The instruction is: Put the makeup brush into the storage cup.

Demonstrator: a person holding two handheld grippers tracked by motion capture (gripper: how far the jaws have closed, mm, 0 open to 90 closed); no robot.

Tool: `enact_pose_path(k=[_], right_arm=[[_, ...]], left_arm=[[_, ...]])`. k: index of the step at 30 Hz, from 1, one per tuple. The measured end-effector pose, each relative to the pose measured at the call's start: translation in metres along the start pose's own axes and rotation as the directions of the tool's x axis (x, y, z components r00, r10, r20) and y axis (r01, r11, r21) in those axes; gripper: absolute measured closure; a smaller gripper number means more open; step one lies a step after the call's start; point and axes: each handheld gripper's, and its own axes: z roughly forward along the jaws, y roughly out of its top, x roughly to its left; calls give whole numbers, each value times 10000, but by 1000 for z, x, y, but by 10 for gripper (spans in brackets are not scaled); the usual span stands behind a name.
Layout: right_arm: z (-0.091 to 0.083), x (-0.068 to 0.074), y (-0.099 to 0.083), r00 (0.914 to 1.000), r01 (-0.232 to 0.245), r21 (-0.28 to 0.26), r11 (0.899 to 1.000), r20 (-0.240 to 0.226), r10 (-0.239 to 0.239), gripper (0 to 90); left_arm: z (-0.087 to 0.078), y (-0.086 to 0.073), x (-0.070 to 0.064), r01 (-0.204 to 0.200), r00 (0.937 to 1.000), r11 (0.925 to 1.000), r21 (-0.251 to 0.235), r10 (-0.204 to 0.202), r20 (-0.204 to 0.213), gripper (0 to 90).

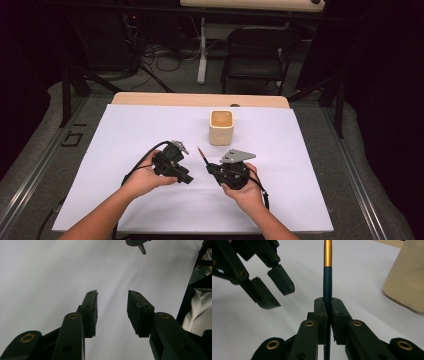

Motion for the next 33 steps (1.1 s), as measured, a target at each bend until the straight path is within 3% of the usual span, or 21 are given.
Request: enact_pose_path(k=[1,3,11,18,25,32,33], right_arm=[[0,0,0,10000,0,0,10000,0,0,839],[3,1,0,9983,-531,-238,9983,-262,525,840],[6,1,-1,9898,-1351,-755,9880,-547,1312,840],[8,2,-5,9811,-1869,-1029,9770,-713,1801,839],[7,2,-8,9774,-2068,-1258,9703,-709,1992,840],[8,3,-9,9729,-2281,-1312,9648,-680,2208,839],[8,3,-9,9728,-2284,-1324,9645,-690,2209,839]], left_arm=[[0,0,0,0,10000,10000,0,0,0,607],[0,-1,-1,97,9999,9995,-293,-94,95,607],[3,-7,-2,351,9990,9946,-972,-323,299,614],[7,-10,-3,583,9972,9915,-1164,-523,542,636],[11,-17,0,1149,9913,9765,-1822,-1007,853,646],[14,-20,-5,1178,9904,9698,-2136,-992,959,664],[14,-20,-6,1202,9902,9661,-2285,-1003,968,666]])
